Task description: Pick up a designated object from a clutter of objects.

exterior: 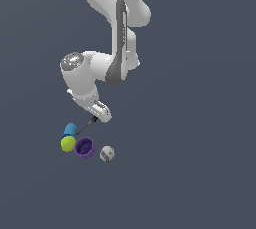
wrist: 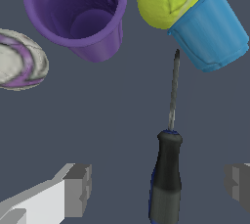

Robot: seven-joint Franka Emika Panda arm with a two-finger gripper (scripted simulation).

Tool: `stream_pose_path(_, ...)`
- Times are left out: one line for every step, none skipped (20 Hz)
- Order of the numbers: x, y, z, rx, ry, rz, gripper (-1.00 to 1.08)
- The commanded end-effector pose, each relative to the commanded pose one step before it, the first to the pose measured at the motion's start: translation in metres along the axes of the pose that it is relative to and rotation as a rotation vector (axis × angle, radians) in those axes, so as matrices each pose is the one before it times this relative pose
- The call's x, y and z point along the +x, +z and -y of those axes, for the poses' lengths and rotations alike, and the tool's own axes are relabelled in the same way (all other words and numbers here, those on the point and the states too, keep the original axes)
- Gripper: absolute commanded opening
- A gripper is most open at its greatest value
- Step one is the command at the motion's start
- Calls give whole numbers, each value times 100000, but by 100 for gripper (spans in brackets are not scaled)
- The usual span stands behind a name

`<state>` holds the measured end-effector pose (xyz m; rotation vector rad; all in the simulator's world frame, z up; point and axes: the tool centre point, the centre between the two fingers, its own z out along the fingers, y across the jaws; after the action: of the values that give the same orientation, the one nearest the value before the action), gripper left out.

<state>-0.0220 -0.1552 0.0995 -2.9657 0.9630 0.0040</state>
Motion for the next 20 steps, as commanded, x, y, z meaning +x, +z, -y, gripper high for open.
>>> stream_pose_path(80, 1396, -1302, -719, 4513, -475, 100)
stream_pose_path(21, 436, -421, -269, 1384, -117, 100)
stream_pose_path(18, 383, -375, -247, 1221, -109, 100)
stream_pose_path(16, 331, -326, -221, 1056, -99, 100)
stream_pose_path(14, 279, -278, -192, 894, -87, 100)
stream_pose_path(11, 227, -228, -161, 729, -73, 100)
stream_pose_path(9, 176, -179, -128, 569, -58, 100)
stream_pose_path(6, 126, -126, -91, 402, -42, 100)
stream_pose_path(4, 75, -76, -55, 241, -26, 100)
stream_pose_path(4, 25, -32, -22, 95, -10, 100)
stream_pose_path(-30, -109, 104, 48, -445, 154, 100)
stream_pose_path(-2, 30, 0, 0, 0, 0, 100)
stream_pose_path(-5, 91, 1, 0, 0, 0, 100)
stream_pose_path(-8, 151, 2, 0, 0, 0, 100)
stream_pose_path(2, 206, -30, -3, 68, -10, 100)
stream_pose_path(-14, 269, 4, 0, 0, 0, 100)
stream_pose_path(-3, 323, -29, -6, 68, -12, 100)
stream_pose_path(-18, 384, 5, 0, 0, 0, 100)
stream_pose_path(-6, 435, -27, -7, 67, -13, 100)
stream_pose_path(-6, 489, -25, -8, 67, -15, 100)
